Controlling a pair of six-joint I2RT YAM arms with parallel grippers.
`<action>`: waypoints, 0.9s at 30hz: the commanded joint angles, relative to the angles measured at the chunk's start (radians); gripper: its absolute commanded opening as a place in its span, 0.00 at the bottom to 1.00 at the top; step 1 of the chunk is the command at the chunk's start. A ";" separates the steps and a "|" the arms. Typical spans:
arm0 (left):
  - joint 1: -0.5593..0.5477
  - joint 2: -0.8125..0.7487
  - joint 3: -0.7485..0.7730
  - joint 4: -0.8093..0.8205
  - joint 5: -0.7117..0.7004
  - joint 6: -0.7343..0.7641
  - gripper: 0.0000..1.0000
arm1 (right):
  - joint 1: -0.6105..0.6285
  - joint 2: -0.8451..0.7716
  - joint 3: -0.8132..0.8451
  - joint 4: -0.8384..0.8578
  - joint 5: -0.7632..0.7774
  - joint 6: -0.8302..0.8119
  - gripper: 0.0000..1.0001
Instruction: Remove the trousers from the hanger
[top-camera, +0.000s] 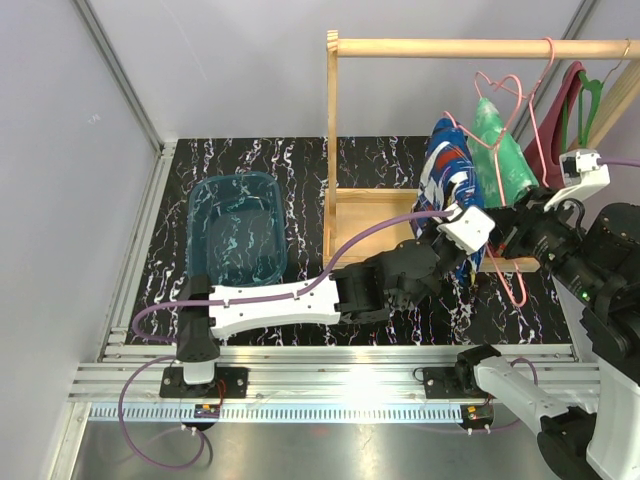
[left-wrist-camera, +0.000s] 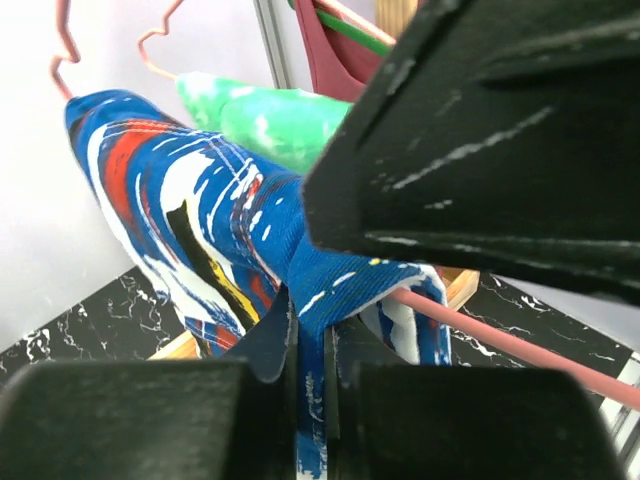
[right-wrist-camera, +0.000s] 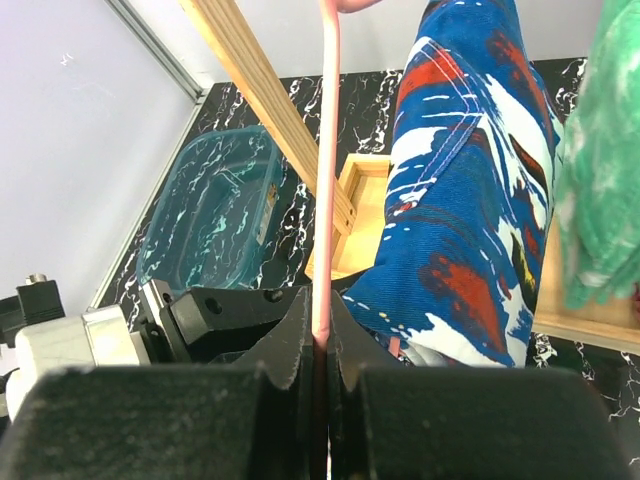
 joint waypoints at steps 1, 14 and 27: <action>0.007 -0.014 0.062 0.077 -0.056 0.015 0.00 | -0.002 -0.029 0.009 0.183 -0.022 -0.016 0.00; -0.065 -0.189 0.008 0.092 -0.171 0.136 0.00 | -0.002 -0.040 -0.238 0.251 0.092 -0.030 0.00; -0.069 -0.298 -0.159 0.082 -0.145 0.056 0.13 | -0.004 0.008 -0.048 0.203 -0.031 -0.007 0.00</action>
